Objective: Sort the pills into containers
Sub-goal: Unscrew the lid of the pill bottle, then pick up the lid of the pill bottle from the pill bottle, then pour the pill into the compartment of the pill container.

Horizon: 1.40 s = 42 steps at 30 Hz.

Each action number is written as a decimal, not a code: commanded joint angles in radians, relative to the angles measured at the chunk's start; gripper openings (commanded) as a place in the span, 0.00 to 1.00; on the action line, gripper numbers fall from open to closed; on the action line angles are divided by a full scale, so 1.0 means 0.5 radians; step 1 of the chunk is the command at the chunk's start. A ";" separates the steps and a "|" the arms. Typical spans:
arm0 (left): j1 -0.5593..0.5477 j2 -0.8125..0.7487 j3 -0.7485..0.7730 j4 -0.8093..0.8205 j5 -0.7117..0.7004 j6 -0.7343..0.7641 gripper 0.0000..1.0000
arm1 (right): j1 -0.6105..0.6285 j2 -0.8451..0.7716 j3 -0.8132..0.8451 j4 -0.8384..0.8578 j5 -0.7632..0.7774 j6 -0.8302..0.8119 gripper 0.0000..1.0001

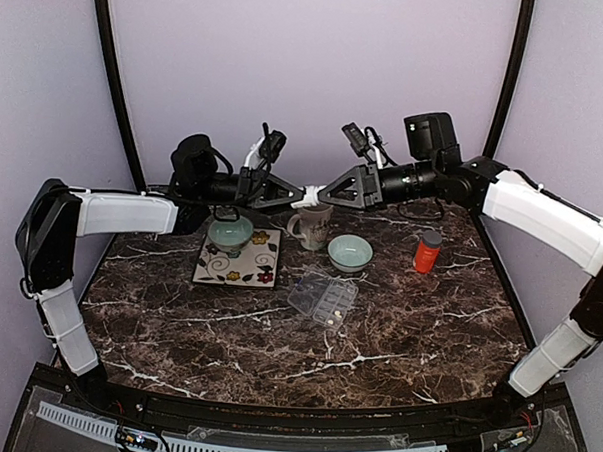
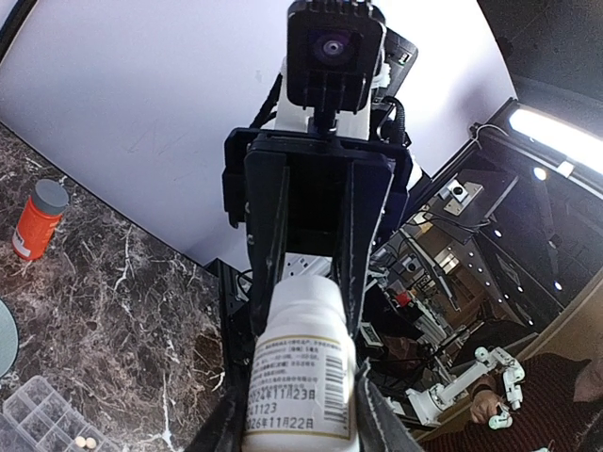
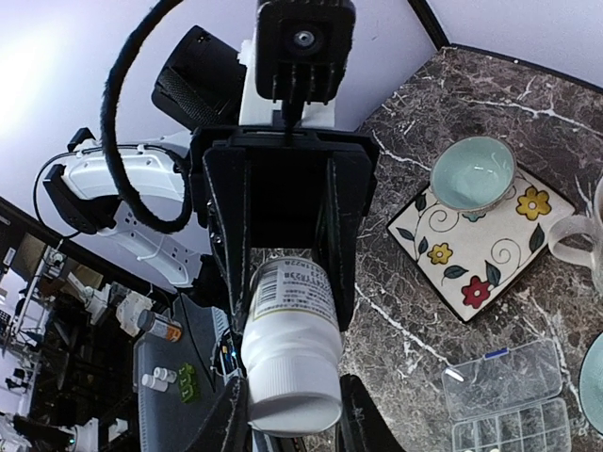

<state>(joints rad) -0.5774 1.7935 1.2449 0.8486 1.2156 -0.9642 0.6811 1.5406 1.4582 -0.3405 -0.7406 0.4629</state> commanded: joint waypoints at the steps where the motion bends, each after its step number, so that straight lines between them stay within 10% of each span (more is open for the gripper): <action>1: 0.013 -0.034 -0.048 0.364 0.106 -0.244 0.00 | 0.012 -0.082 -0.032 -0.065 0.144 -0.368 0.03; 16: 0.017 0.024 -0.086 0.669 0.166 -0.530 0.00 | 0.025 -0.134 -0.044 -0.156 0.321 -0.573 0.04; 42: -0.063 -0.141 -0.715 0.685 -0.261 -0.166 0.00 | 0.018 -0.447 -0.457 -0.029 0.908 -0.344 0.02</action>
<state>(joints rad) -0.5850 1.7901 0.9302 1.1351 1.1397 -1.1004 0.6930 1.3571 1.2655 -0.4015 -0.3717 0.2657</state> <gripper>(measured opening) 0.339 0.232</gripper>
